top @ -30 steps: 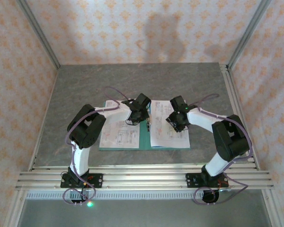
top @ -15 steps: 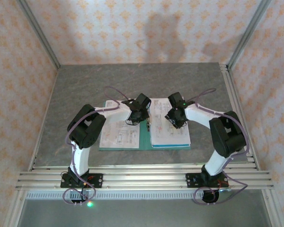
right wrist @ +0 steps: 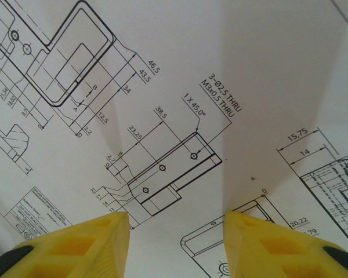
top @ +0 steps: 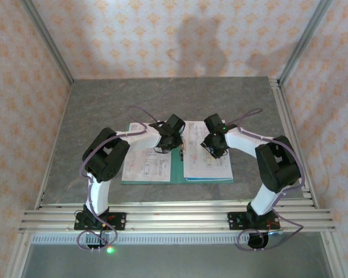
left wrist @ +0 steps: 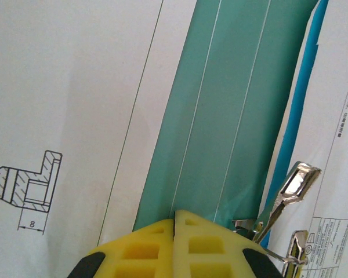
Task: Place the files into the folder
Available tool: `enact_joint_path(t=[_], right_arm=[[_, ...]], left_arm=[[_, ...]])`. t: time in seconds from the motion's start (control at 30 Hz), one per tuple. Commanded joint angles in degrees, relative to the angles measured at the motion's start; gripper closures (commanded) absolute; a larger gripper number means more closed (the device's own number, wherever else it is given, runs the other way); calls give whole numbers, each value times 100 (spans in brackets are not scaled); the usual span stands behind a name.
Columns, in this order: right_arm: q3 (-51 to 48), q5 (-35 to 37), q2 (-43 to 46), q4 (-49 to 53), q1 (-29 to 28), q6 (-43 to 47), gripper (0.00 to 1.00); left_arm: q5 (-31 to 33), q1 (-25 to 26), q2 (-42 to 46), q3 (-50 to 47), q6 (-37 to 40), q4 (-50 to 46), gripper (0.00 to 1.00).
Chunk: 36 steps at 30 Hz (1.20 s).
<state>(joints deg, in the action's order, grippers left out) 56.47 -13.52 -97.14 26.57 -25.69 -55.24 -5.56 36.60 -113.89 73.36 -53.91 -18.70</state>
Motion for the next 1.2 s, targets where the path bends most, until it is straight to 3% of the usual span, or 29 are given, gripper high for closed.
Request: enact_joint_path(t=[0.0, 0.47, 1.17], right_arm=[[-1, 120, 71, 217, -50, -13, 54], [-330, 343, 287, 328, -55, 293, 53], [40, 288, -17, 302, -261, 340, 54]], left_arm=[[202, -100, -230, -37, 109, -628, 100], [209, -94, -230, -15, 116, -657, 100], [217, -91, -249, 46, 126, -688, 100]])
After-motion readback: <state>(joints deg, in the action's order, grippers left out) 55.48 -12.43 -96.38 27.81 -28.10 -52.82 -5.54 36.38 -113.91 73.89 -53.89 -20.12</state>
